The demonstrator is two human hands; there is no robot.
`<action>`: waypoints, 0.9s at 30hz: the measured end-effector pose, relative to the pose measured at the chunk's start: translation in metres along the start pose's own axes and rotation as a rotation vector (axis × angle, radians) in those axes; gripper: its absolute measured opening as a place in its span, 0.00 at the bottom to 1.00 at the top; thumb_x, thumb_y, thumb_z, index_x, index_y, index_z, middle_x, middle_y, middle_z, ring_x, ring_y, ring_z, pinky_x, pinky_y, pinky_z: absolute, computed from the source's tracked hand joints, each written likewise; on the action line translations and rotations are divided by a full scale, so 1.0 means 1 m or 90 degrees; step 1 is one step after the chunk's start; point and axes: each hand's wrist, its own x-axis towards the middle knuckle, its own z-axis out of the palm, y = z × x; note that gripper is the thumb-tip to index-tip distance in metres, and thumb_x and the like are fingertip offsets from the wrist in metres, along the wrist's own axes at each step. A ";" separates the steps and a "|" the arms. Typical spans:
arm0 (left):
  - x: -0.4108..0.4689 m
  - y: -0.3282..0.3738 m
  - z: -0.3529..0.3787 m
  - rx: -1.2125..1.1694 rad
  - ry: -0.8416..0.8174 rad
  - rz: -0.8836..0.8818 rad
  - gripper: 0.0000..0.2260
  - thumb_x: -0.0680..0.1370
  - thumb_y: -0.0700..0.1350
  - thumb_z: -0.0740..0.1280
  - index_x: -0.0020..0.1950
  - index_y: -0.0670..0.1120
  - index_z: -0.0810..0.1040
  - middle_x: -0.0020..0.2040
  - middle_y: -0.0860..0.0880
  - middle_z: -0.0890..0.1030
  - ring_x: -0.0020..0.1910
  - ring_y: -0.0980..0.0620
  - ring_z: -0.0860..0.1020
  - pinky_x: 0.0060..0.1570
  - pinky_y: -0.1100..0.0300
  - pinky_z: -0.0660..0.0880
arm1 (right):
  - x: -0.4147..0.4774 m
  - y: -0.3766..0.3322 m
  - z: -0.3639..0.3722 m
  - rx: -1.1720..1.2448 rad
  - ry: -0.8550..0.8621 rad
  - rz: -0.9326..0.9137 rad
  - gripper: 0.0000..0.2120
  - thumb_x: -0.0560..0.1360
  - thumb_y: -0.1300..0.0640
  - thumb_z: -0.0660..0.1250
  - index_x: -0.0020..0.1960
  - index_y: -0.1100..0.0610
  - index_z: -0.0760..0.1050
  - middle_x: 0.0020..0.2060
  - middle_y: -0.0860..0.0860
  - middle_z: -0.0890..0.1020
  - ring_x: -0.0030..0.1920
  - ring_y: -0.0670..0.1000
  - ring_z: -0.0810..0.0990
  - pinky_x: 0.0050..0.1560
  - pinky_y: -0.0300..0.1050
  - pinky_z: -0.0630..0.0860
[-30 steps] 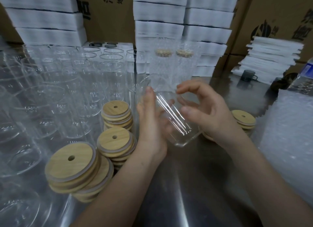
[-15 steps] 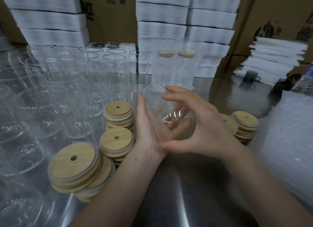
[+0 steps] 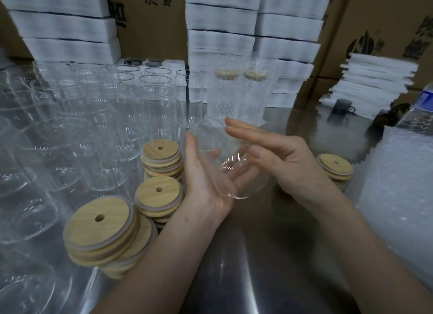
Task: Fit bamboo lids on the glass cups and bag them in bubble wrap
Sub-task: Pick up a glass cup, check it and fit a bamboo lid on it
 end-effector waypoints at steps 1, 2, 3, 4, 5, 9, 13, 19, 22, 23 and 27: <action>0.000 0.001 0.000 -0.003 0.000 0.002 0.39 0.73 0.70 0.63 0.71 0.42 0.67 0.61 0.31 0.77 0.54 0.33 0.81 0.47 0.39 0.80 | 0.000 0.001 -0.004 0.009 -0.027 0.011 0.18 0.76 0.55 0.68 0.66 0.53 0.74 0.71 0.48 0.73 0.74 0.43 0.67 0.74 0.44 0.65; -0.001 0.002 0.000 -0.008 -0.007 0.003 0.38 0.73 0.70 0.62 0.71 0.42 0.67 0.61 0.31 0.78 0.53 0.33 0.81 0.44 0.40 0.81 | 0.000 0.001 -0.008 0.025 -0.052 0.024 0.20 0.76 0.52 0.69 0.67 0.53 0.74 0.72 0.48 0.71 0.75 0.43 0.65 0.75 0.44 0.63; -0.001 0.003 0.000 -0.014 -0.021 0.000 0.38 0.73 0.70 0.62 0.71 0.42 0.68 0.60 0.31 0.78 0.53 0.34 0.82 0.42 0.42 0.81 | 0.000 0.002 -0.011 0.046 -0.076 0.036 0.23 0.75 0.49 0.70 0.68 0.53 0.74 0.74 0.48 0.70 0.76 0.43 0.63 0.75 0.44 0.62; -0.001 0.003 -0.001 -0.019 -0.041 -0.007 0.37 0.74 0.70 0.62 0.70 0.42 0.69 0.59 0.32 0.79 0.53 0.34 0.82 0.41 0.43 0.81 | 0.000 0.002 -0.014 0.068 -0.099 0.045 0.26 0.73 0.46 0.71 0.68 0.53 0.73 0.75 0.47 0.68 0.76 0.43 0.61 0.75 0.44 0.61; -0.002 0.003 -0.001 -0.020 -0.056 -0.017 0.37 0.74 0.70 0.61 0.68 0.41 0.71 0.58 0.33 0.80 0.53 0.35 0.82 0.41 0.43 0.81 | 0.000 0.003 -0.016 0.086 -0.120 0.052 0.28 0.71 0.47 0.73 0.69 0.51 0.73 0.75 0.46 0.67 0.77 0.44 0.60 0.75 0.45 0.62; -0.004 0.001 0.000 -0.076 -0.038 -0.025 0.35 0.73 0.68 0.64 0.59 0.36 0.75 0.48 0.33 0.83 0.45 0.35 0.84 0.35 0.45 0.80 | 0.000 0.007 -0.017 0.078 -0.158 0.062 0.33 0.67 0.59 0.76 0.70 0.43 0.73 0.76 0.41 0.65 0.77 0.43 0.59 0.74 0.48 0.65; -0.005 -0.002 0.001 -0.111 -0.019 -0.012 0.31 0.74 0.66 0.66 0.55 0.36 0.76 0.48 0.32 0.83 0.46 0.34 0.83 0.38 0.42 0.81 | 0.000 0.008 -0.005 -0.012 -0.124 0.041 0.36 0.63 0.55 0.81 0.65 0.37 0.71 0.75 0.40 0.65 0.76 0.41 0.61 0.73 0.41 0.65; -0.005 -0.007 -0.003 -0.092 -0.054 -0.022 0.30 0.75 0.66 0.64 0.43 0.38 0.86 0.49 0.37 0.84 0.51 0.38 0.83 0.44 0.43 0.81 | 0.000 0.006 0.015 -0.129 0.027 -0.030 0.35 0.56 0.49 0.82 0.58 0.44 0.69 0.68 0.45 0.72 0.70 0.41 0.69 0.67 0.35 0.66; -0.003 -0.006 -0.004 -0.071 -0.047 -0.022 0.32 0.75 0.67 0.61 0.52 0.38 0.84 0.55 0.37 0.82 0.56 0.37 0.81 0.49 0.44 0.81 | 0.000 0.005 0.020 -0.132 0.086 -0.047 0.27 0.61 0.44 0.75 0.57 0.44 0.69 0.65 0.47 0.74 0.68 0.42 0.72 0.67 0.40 0.68; -0.003 -0.005 -0.003 -0.065 -0.043 -0.024 0.32 0.75 0.68 0.61 0.58 0.40 0.80 0.59 0.37 0.81 0.59 0.38 0.80 0.52 0.45 0.80 | 0.000 0.005 0.021 -0.136 0.098 -0.051 0.24 0.64 0.44 0.73 0.57 0.44 0.69 0.65 0.47 0.75 0.68 0.43 0.72 0.67 0.42 0.69; -0.002 -0.002 0.000 -0.032 -0.030 -0.015 0.33 0.76 0.69 0.57 0.63 0.42 0.77 0.60 0.36 0.80 0.62 0.38 0.78 0.59 0.45 0.76 | 0.000 0.009 0.020 -0.186 0.111 -0.080 0.17 0.74 0.40 0.65 0.59 0.45 0.68 0.64 0.49 0.76 0.68 0.46 0.73 0.66 0.54 0.73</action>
